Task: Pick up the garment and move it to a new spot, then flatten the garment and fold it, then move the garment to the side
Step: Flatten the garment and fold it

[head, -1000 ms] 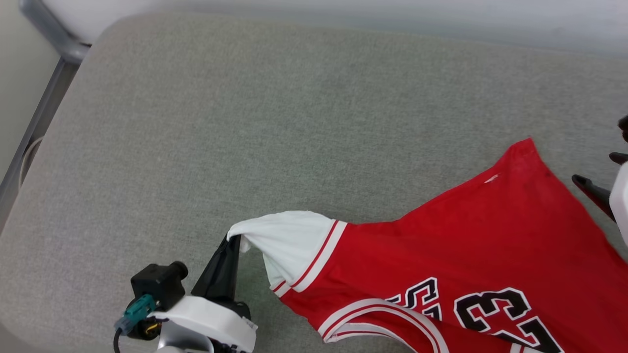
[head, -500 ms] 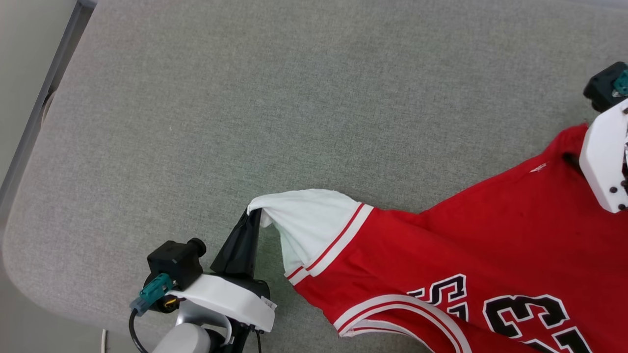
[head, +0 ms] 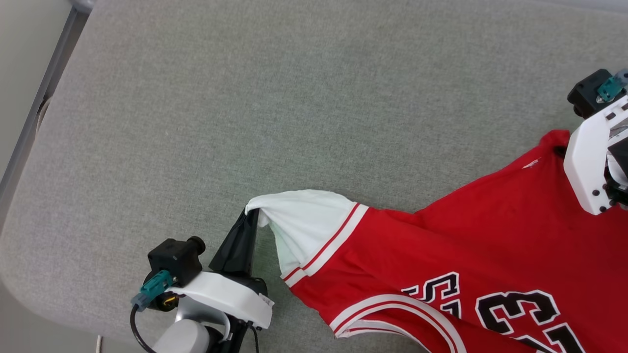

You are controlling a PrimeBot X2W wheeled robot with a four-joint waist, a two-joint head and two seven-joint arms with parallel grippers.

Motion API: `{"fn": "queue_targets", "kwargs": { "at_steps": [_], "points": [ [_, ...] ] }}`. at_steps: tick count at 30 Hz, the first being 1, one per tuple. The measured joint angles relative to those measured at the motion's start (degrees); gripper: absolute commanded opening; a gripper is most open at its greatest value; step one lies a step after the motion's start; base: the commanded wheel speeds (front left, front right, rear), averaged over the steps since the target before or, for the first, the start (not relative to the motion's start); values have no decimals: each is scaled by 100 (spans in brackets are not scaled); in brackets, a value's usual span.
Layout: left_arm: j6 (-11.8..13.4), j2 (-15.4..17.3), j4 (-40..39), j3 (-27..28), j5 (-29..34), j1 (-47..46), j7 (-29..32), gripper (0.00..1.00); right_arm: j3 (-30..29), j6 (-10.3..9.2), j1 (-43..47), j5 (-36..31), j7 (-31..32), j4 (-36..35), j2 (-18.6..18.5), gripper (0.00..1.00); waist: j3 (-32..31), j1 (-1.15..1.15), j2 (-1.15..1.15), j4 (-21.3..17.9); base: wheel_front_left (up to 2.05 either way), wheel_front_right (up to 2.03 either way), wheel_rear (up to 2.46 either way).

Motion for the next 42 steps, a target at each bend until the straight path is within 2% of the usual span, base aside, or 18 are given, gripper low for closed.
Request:
{"fn": "queue_targets", "kwargs": {
  "at_steps": [8, 13, 19, 27, 33, 42],
  "points": [
    [-8, 186, 26, 83, 58, 62, -22, 0, -46, -1, -5, 270, -1288, -48, -23, 0, -545, 0, 0, -163, 0, 0, 0],
    [19, 478, -192, 181, 166, 9, 44, 0, -382, -1, 134, 404, -1986, -293, -107, 0, -946, -1, 0, -288, 0, 0, 0],
    [68, 797, -591, 390, 268, -492, 250, 0, -924, -2, 512, 359, -2435, -767, -107, 0, -1336, 0, 0, -482, 0, 0, 0],
    [108, 1125, -1013, 559, 478, -1538, 695, 0, -1963, -2, 757, 0, -2574, -1490, 207, 0, -1620, -1, 0, -831, 0, 0, 0],
    [-41, 1229, -1055, 641, 564, -2596, 1005, 0, -2708, -2, 736, -405, -2403, -1962, 466, 0, -1515, -1, 0, -953, 0, 0, 0],
    [-396, 1115, -730, 633, 600, -4596, 1367, 0, -3370, -2, -437, -945, -2031, -2170, 871, 0, -899, 0, 0, -1040, 0, 0, 0]
  ]
}}
